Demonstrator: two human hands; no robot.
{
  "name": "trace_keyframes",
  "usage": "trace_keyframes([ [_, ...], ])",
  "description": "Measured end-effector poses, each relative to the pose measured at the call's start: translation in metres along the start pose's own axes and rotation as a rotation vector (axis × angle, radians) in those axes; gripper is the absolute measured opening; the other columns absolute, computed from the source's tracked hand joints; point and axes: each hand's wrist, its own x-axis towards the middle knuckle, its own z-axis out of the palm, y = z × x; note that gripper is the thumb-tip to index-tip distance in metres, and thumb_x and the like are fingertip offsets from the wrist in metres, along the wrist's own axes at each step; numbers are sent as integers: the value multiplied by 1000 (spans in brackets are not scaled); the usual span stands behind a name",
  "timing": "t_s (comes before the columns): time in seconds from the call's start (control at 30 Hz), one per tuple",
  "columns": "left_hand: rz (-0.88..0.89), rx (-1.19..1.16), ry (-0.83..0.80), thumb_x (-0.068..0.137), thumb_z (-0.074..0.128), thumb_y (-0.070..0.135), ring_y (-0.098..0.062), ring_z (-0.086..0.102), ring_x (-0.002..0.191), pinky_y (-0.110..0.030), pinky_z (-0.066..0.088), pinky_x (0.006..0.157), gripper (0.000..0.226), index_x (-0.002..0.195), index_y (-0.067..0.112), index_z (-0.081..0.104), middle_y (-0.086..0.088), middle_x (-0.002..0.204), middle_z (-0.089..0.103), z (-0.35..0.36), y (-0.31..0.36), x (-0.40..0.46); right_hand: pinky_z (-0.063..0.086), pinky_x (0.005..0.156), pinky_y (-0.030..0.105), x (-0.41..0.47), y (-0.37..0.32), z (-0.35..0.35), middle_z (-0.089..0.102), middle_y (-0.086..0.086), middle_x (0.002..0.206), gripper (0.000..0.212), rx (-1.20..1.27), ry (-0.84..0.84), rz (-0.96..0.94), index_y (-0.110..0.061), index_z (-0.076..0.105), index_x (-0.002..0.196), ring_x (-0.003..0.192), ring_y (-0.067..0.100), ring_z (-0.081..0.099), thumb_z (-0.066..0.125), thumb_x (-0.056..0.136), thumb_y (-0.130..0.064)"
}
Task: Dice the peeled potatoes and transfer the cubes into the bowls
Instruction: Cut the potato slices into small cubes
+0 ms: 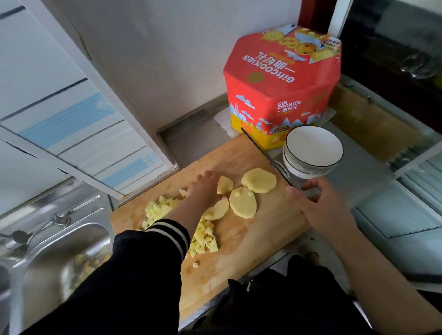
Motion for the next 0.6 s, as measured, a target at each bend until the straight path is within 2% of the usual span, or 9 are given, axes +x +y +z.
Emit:
trace_keyframes([
  [0.13,7,19,6,87,68,42,-33,35,133,-50,42,105,74,149,23,32,-8,150,30,-2,-4,9,55,77,45,-2,6,2,66,0,79,38,4,2,27,-34,48,90,76,18,64,63,77,-66],
  [0.33,20,65,38,94,61,38,-32,35,131,-46,46,98,65,148,20,31,-8,150,28,7,-2,9,55,78,44,-5,8,2,66,-1,78,36,-23,-20,20,-34,47,94,76,17,65,62,81,-63],
  [0.47,15,81,13,91,65,37,-33,36,131,-47,48,98,71,148,12,29,-10,148,29,1,-1,13,55,78,44,-5,6,2,67,-3,80,37,-37,-13,12,-33,48,98,78,17,65,60,81,-64],
  [0.6,5,69,-61,86,71,41,-36,32,134,-48,41,106,83,148,7,27,-15,149,27,-7,3,21,55,78,46,-6,9,4,67,-2,79,37,-23,-12,4,-34,48,97,76,16,65,56,83,-67],
])
